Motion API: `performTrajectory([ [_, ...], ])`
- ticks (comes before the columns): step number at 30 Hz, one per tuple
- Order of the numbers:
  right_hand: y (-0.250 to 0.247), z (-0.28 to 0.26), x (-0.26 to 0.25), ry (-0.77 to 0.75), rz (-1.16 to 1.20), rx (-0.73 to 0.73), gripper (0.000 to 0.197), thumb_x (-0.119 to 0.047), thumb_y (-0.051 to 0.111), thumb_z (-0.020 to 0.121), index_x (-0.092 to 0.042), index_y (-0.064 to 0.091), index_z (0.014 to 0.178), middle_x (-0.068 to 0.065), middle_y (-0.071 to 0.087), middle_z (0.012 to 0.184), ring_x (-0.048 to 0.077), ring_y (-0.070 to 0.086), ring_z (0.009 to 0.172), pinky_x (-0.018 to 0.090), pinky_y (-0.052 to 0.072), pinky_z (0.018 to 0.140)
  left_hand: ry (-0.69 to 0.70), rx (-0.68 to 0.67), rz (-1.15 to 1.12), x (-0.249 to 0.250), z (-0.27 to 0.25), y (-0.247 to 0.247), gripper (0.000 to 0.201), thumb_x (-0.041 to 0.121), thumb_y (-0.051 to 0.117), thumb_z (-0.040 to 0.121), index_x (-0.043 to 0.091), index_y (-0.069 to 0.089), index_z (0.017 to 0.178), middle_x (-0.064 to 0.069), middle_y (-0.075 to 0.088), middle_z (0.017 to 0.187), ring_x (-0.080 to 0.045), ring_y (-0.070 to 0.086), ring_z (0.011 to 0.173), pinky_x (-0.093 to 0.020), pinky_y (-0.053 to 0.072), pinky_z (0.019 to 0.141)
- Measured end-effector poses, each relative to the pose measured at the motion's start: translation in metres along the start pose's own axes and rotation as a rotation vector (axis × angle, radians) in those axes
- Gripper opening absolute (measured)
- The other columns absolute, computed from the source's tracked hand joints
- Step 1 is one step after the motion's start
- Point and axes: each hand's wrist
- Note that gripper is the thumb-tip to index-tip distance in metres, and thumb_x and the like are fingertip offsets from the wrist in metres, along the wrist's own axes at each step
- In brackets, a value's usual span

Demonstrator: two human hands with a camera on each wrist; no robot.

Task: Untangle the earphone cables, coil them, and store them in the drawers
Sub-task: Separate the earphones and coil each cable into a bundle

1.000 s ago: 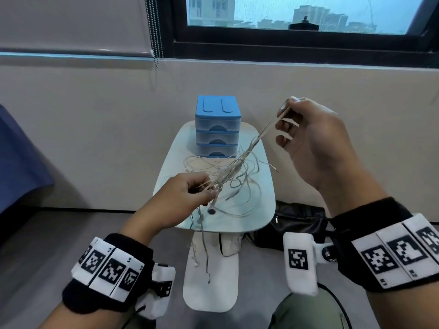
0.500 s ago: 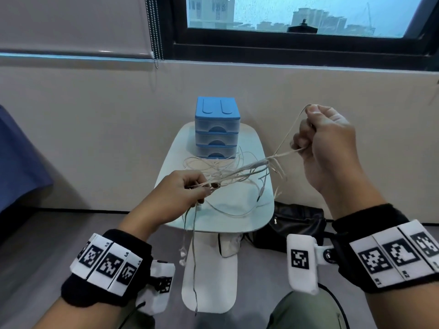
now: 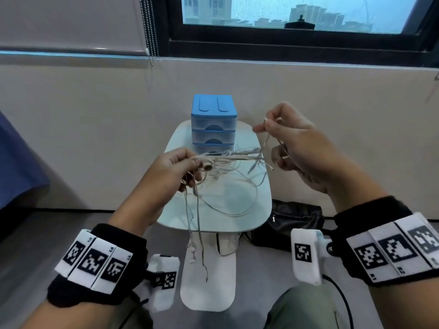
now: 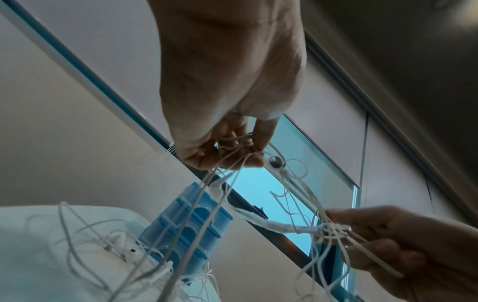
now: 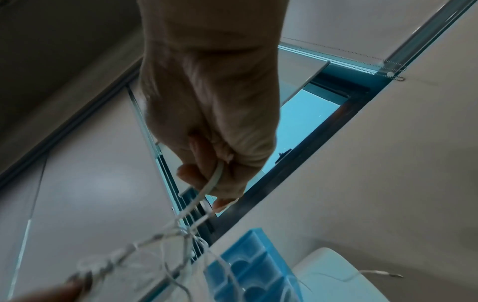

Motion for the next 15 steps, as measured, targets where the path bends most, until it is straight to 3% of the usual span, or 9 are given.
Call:
performTrajectory([
  [4,0.0,0.002,0.024,0.114,-0.036,0.067,0.012,-0.018,0.046,0.109,-0.016,0.05,0.097,0.014,0.069,0.102,0.013,0.043,0.039,0.02,0.03,0.04,0.115,0.143,-0.121,0.007,0.006,0.003,0.026,0.008,0.051,0.104,0.019,0.064,0.084,0.009,0.067,0.07,-0.008,0.059,0.07,-0.022,0.046,0.066],
  [8,0.004,-0.002,0.047,0.152,0.123,0.123,0.018,-0.021,0.048,0.108,-0.021,0.047,0.089,0.006,0.074,0.114,0.016,0.049,0.045,0.02,0.032,0.04,0.164,0.208,-0.196,0.007,0.007,0.01,0.022,0.015,0.053,0.105,0.024,0.065,0.089,0.013,0.065,0.075,-0.008,0.058,0.073,-0.021,0.046,0.071],
  [11,0.007,-0.003,0.055,0.038,0.133,0.261,0.019,-0.018,0.048,0.107,-0.024,0.046,0.089,-0.003,0.065,0.128,0.018,0.055,0.058,0.016,0.034,0.04,0.151,0.235,-0.23,0.001,0.006,0.013,0.022,0.015,0.053,0.105,0.022,0.066,0.088,0.009,0.061,0.071,-0.008,0.055,0.069,-0.016,0.045,0.064],
  [15,0.007,-0.002,0.058,-0.125,0.11,0.405,0.017,-0.019,0.047,0.107,-0.025,0.047,0.091,-0.007,0.063,0.127,0.021,0.06,0.063,0.012,0.039,0.046,0.091,0.207,-0.297,-0.007,0.002,0.016,0.028,0.01,0.05,0.106,0.019,0.067,0.086,0.002,0.057,0.067,-0.013,0.058,0.069,-0.017,0.046,0.058],
])
Point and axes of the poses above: each hand's wrist, its own z-axis towards the middle knuckle, its own y-axis out of the palm, x = y × z
